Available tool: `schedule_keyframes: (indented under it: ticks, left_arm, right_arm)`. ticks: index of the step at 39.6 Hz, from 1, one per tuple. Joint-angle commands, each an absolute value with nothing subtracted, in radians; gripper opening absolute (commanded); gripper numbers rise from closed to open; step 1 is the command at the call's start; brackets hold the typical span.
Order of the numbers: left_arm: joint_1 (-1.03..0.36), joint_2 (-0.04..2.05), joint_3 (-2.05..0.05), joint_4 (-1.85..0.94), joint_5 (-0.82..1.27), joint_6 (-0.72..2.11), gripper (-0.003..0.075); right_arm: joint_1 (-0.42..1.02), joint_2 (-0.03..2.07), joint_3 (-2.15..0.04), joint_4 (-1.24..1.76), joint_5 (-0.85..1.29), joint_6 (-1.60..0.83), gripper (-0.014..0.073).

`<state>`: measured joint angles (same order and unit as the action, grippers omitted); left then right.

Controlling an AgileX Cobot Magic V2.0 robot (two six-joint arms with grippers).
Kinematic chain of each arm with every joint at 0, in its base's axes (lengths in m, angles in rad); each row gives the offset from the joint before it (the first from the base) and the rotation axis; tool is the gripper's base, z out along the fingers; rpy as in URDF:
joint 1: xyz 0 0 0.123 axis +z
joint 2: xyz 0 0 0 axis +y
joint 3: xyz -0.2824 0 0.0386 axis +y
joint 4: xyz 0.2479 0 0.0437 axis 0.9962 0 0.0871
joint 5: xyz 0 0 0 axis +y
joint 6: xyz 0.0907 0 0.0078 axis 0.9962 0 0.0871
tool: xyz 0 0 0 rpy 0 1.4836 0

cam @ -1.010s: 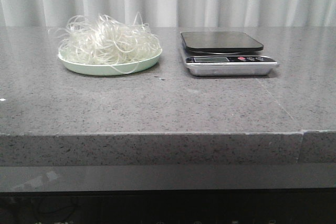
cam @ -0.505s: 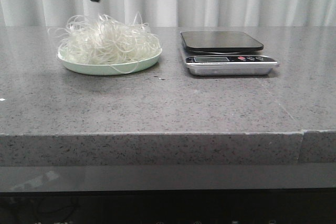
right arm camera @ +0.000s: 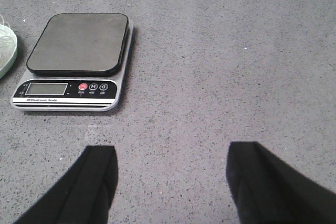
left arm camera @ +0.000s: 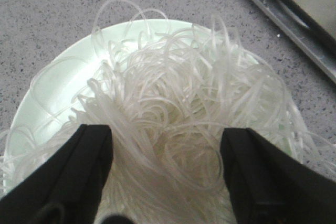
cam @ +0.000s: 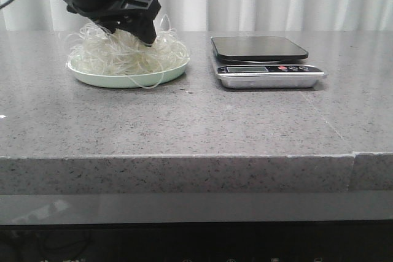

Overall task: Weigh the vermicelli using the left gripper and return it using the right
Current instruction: 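Lower the left gripper into the vermicelli on the green plate and close, then lift the vermicelli with the left gripper and carry it toward the scale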

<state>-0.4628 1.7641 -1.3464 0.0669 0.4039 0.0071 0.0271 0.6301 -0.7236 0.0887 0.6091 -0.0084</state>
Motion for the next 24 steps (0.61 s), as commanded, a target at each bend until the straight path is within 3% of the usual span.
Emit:
schedule_keyframes:
  ticks: [1,17,24]
  left_arm:
    - [-0.470,1.729,-1.380,0.067,0.365,0.007,0.0507]
    - [-0.470,1.728,-1.380,0.067,0.403,0.007,0.0186]
    - [-0.470,1.716,-1.383,0.067,0.427,0.007,0.0155]
  right_arm:
    - [0.022,0.638,-0.750,0.082,0.544,-0.018,0.0560]
    - [0.022,0.638,-0.750,0.082,0.544,-0.018,0.0560]
    - [0.022,0.638,-0.750,0.082,0.544,-0.018,0.0560]
